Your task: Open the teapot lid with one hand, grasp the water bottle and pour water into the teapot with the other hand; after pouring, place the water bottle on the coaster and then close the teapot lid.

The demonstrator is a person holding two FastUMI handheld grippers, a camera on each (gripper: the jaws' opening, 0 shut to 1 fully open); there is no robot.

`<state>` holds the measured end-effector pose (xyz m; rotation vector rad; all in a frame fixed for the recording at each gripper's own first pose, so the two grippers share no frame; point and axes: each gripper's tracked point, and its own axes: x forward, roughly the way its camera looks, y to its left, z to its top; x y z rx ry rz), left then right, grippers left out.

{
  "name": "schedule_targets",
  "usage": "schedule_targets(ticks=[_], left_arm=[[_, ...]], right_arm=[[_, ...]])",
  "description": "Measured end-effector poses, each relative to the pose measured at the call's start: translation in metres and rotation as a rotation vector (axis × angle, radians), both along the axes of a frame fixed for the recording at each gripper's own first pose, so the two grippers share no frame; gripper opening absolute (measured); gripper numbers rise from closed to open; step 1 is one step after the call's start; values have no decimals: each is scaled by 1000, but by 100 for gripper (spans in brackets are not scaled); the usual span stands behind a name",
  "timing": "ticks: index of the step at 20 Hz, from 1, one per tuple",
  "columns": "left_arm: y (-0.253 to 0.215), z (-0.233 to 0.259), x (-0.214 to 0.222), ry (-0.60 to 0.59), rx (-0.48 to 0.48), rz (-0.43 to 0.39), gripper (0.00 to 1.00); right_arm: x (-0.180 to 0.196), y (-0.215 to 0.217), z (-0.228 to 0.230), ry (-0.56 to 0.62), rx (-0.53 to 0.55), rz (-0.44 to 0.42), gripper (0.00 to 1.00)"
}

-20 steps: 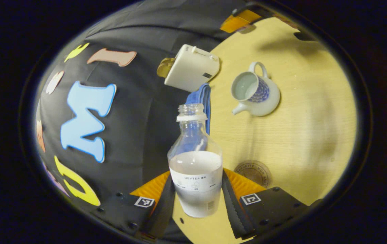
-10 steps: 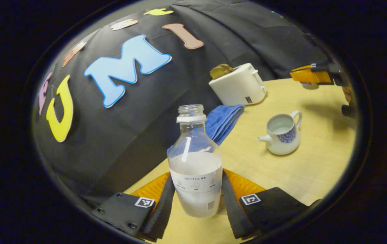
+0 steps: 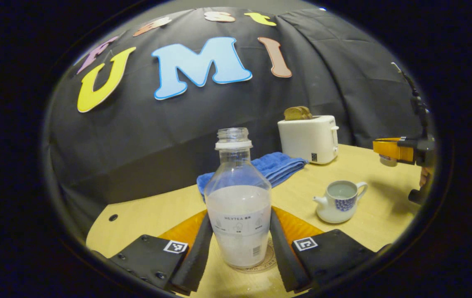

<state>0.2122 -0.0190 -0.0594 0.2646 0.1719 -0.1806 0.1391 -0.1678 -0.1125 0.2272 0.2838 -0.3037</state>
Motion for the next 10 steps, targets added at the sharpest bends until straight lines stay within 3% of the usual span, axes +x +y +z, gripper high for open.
schedule_targets(ticks=[10], left_arm=[[-9, -9, 7, -4, -93, 37, 86]], right_arm=[[2, 3, -1, 1, -6, 7, 7]])
